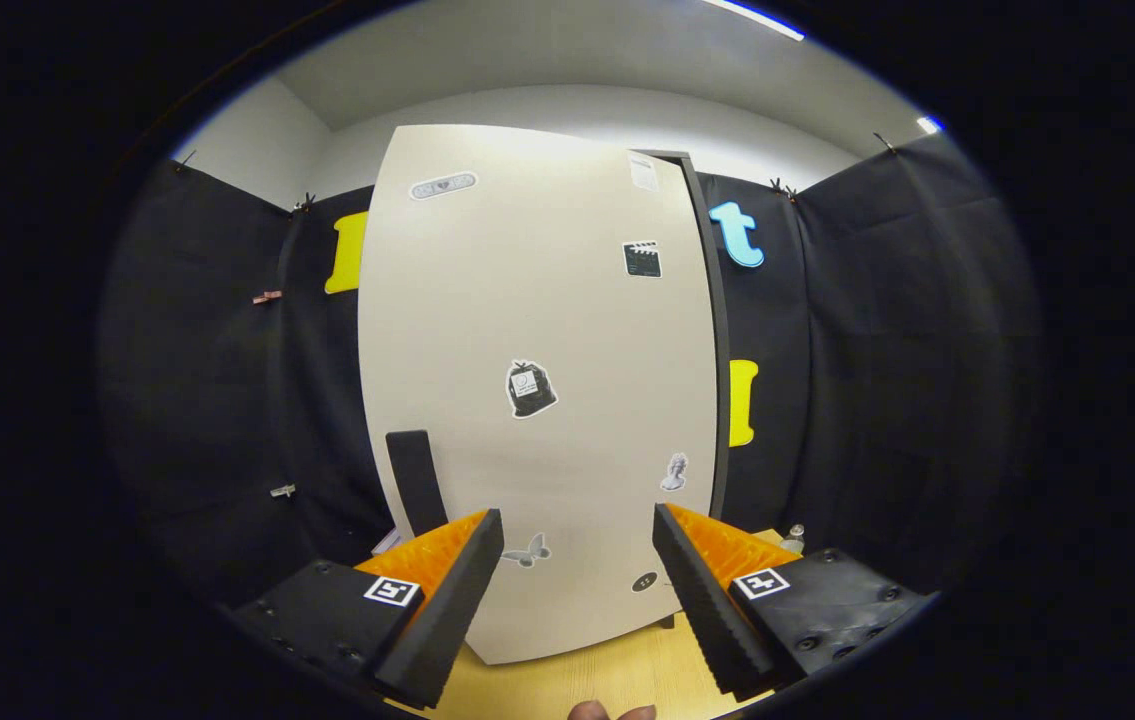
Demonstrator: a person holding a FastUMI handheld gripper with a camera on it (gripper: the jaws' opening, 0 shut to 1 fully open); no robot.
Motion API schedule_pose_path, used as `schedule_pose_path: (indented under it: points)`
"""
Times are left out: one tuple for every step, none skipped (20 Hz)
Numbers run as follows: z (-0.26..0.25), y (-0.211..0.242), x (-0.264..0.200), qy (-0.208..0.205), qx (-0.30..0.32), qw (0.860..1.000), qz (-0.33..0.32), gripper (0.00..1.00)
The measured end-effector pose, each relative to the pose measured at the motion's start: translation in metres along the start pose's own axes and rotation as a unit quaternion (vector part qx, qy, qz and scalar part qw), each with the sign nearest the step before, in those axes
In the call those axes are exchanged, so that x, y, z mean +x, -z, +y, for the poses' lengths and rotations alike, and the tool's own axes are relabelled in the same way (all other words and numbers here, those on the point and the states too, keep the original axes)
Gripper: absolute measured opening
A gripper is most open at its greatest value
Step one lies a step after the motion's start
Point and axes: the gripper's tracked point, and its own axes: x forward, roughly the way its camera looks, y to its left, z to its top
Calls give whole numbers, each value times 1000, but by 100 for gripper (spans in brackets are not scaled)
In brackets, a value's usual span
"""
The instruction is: Open the shoe cabinet door, grab the shoes and put them into the shoe cabinet, then close the shoe cabinet door.
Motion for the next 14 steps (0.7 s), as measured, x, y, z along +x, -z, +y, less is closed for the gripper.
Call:
schedule_pose_path:
  points:
    - [0,0,1,-1,2,1000,0,98]
    - [0,-1,0,-1,3,1000,0,98]
    - [-1,-2,0,-1,3,1000,-1,98]
    - [-2,-2,0,-1,3,1000,0,98]
    - [-1,-2,-1,-1,3,1000,1,98]
    - [-2,-2,-1,-2,4,1000,1,98]
    - [-2,0,-1,-4,6,1000,3,98]
    - [-1,2,-1,-5,8,1000,5,98]
    - [-2,3,-1,-5,9,1000,7,98]
    - [-2,4,-2,-6,8,1000,9,98]
    - [-3,3,-2,-5,8,1000,10,98]
    - [-3,3,-1,-5,9,1000,11,98]
    - [-3,4,-1,-6,9,1000,11,98]
    - [-3,3,-1,-6,9,1000,10,98]
